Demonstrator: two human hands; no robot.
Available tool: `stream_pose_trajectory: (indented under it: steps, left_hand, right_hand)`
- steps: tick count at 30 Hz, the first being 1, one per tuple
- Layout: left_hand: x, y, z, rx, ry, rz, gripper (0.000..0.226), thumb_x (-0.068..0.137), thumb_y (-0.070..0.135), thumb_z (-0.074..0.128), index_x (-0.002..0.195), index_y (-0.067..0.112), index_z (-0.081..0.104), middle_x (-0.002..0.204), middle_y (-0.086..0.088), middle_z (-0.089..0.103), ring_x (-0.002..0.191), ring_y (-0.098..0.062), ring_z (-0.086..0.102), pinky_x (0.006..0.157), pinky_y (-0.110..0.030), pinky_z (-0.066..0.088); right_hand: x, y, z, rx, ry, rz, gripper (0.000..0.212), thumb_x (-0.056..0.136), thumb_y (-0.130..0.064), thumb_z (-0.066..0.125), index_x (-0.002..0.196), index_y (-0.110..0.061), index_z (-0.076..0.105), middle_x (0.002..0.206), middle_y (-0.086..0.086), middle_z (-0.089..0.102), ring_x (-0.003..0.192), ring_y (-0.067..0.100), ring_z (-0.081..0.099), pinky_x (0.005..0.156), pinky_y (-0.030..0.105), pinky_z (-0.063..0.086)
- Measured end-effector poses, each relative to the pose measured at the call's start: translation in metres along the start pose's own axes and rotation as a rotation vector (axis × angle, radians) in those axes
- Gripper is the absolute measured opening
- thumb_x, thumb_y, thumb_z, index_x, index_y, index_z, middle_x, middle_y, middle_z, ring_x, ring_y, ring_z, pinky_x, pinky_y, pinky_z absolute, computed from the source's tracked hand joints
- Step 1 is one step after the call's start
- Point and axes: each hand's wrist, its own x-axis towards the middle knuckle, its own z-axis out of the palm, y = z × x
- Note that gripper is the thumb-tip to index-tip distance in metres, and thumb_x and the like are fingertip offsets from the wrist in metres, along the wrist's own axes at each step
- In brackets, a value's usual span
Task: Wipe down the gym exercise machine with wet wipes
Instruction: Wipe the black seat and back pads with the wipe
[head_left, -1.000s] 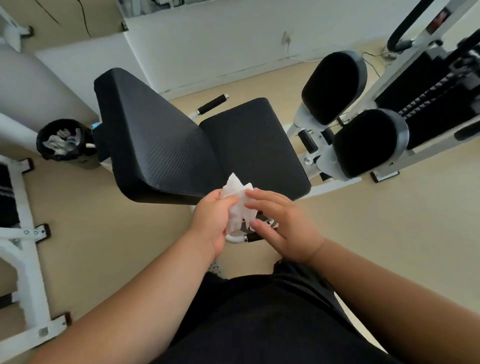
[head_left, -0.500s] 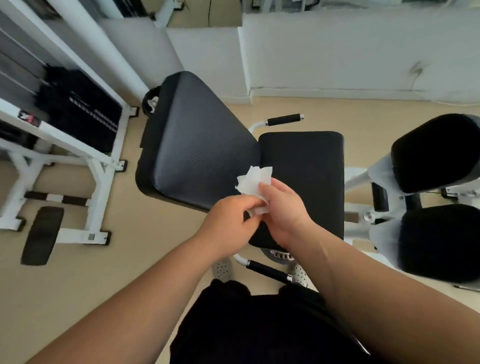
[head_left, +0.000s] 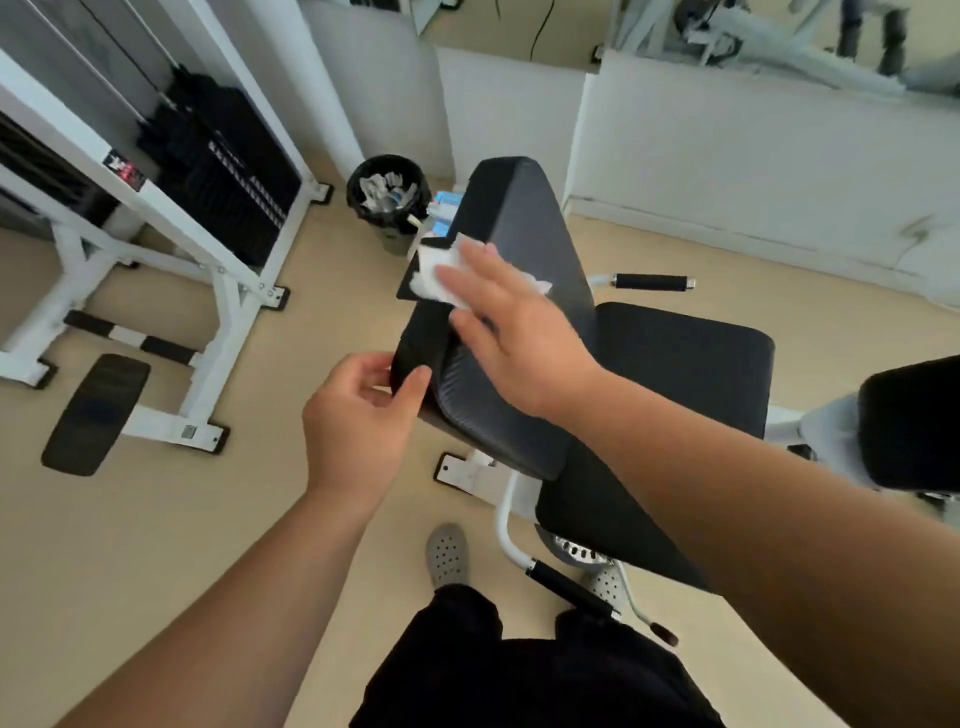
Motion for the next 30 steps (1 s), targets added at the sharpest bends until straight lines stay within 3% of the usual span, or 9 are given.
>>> stream_pose_trajectory:
  steps: [2, 4, 7, 9, 12, 15, 22, 26, 30]
  left_hand:
    - [0.003, -0.007, -0.001, -0.058, -0.014, 0.007, 0.024, 0.080, 0.040, 0.081, 0.098, 0.028, 0.072, 0.082, 0.016, 0.071, 0.071, -0.001, 0.065, 0.072, -0.026, 0.055]
    - [0.006, -0.014, -0.003, -0.059, -0.039, 0.031, 0.028, 0.075, 0.044, 0.082, 0.095, 0.026, 0.075, 0.079, 0.014, 0.071, 0.068, -0.005, 0.066, 0.070, -0.028, 0.055]
    - [0.010, -0.019, -0.005, -0.046, -0.067, 0.076, 0.024, 0.071, 0.047, 0.084, 0.086, 0.032, 0.073, 0.072, 0.013, 0.070, 0.066, -0.008, 0.065, 0.066, -0.030, 0.054]
    - [0.012, -0.016, -0.005, -0.058, -0.083, 0.050, 0.022, 0.071, 0.043, 0.087, 0.077, 0.039, 0.066, 0.064, 0.012, 0.067, 0.062, -0.005, 0.064, 0.062, -0.027, 0.051]
    - [0.014, -0.013, -0.007, -0.057, -0.134, 0.020, 0.022, 0.072, 0.040, 0.087, 0.078, 0.033, 0.067, 0.069, 0.022, 0.068, 0.061, 0.000, 0.063, 0.058, -0.017, 0.044]
    - [0.016, -0.015, -0.007, -0.085, -0.153, 0.008, 0.025, 0.072, 0.040, 0.087, 0.082, 0.024, 0.070, 0.068, 0.020, 0.068, 0.061, -0.001, 0.064, 0.056, -0.010, 0.043]
    - [0.012, -0.017, -0.008, -0.135, -0.152, 0.014, 0.027, 0.070, 0.041, 0.088, 0.076, 0.032, 0.063, 0.070, 0.016, 0.067, 0.062, -0.007, 0.063, 0.056, -0.012, 0.044]
    - [0.008, -0.024, -0.007, -0.149, -0.188, 0.004, 0.031, 0.071, 0.035, 0.087, 0.095, 0.030, 0.070, 0.082, 0.013, 0.070, 0.073, -0.008, 0.065, 0.064, -0.018, 0.046]
    - [0.002, -0.035, -0.012, -0.220, -0.247, -0.017, 0.040, 0.076, 0.020, 0.086, 0.106, 0.038, 0.068, 0.094, 0.019, 0.070, 0.086, -0.009, 0.067, 0.072, -0.022, 0.053]
  right_hand:
    - [0.001, 0.005, 0.017, -0.331, -0.182, -0.172, 0.063, 0.105, -0.056, 0.039, 0.156, -0.020, 0.044, 0.169, 0.010, 0.025, 0.159, 0.036, 0.002, 0.127, 0.053, 0.006]
    - [0.003, 0.010, 0.016, -0.469, -0.198, -0.270, 0.076, 0.100, -0.068, 0.033, 0.157, -0.020, 0.041, 0.167, 0.011, 0.028, 0.159, 0.037, 0.004, 0.127, 0.059, 0.005]
    - [0.023, 0.024, -0.005, -0.500, -0.253, -0.347, 0.086, 0.096, -0.076, 0.026, 0.158, -0.017, 0.039, 0.166, 0.010, 0.032, 0.158, 0.034, 0.012, 0.128, 0.056, 0.005]
    - [0.049, 0.034, -0.021, -0.537, -0.259, -0.291, 0.094, 0.094, -0.081, 0.018, 0.158, -0.015, 0.038, 0.166, 0.011, 0.032, 0.158, 0.033, 0.014, 0.128, 0.057, 0.008]
    - [0.083, 0.040, -0.037, -0.545, -0.253, -0.172, 0.106, 0.089, -0.088, 0.010, 0.157, -0.012, 0.040, 0.164, 0.013, 0.034, 0.157, 0.036, 0.018, 0.126, 0.060, 0.011]
    - [0.084, 0.030, -0.036, -0.552, -0.293, -0.136, 0.116, 0.084, -0.092, 0.007, 0.156, -0.008, 0.040, 0.164, 0.016, 0.034, 0.156, 0.037, 0.019, 0.125, 0.062, 0.011]
    - [0.004, 0.005, -0.014, -0.507, -0.541, -0.573, 0.107, 0.089, -0.085, 0.009, 0.162, -0.008, 0.026, 0.170, 0.015, 0.020, 0.159, 0.032, 0.010, 0.128, 0.054, 0.007]
    - [0.065, 0.025, -0.033, -0.552, -0.428, -0.408, 0.104, 0.091, -0.085, 0.012, 0.159, -0.011, 0.036, 0.165, 0.016, 0.032, 0.155, 0.035, 0.024, 0.126, 0.059, 0.013]
    - [0.096, 0.022, -0.039, -0.601, -0.345, -0.124, 0.119, 0.081, -0.093, -0.001, 0.159, -0.011, 0.036, 0.166, 0.014, 0.031, 0.157, 0.034, 0.018, 0.127, 0.052, 0.003]
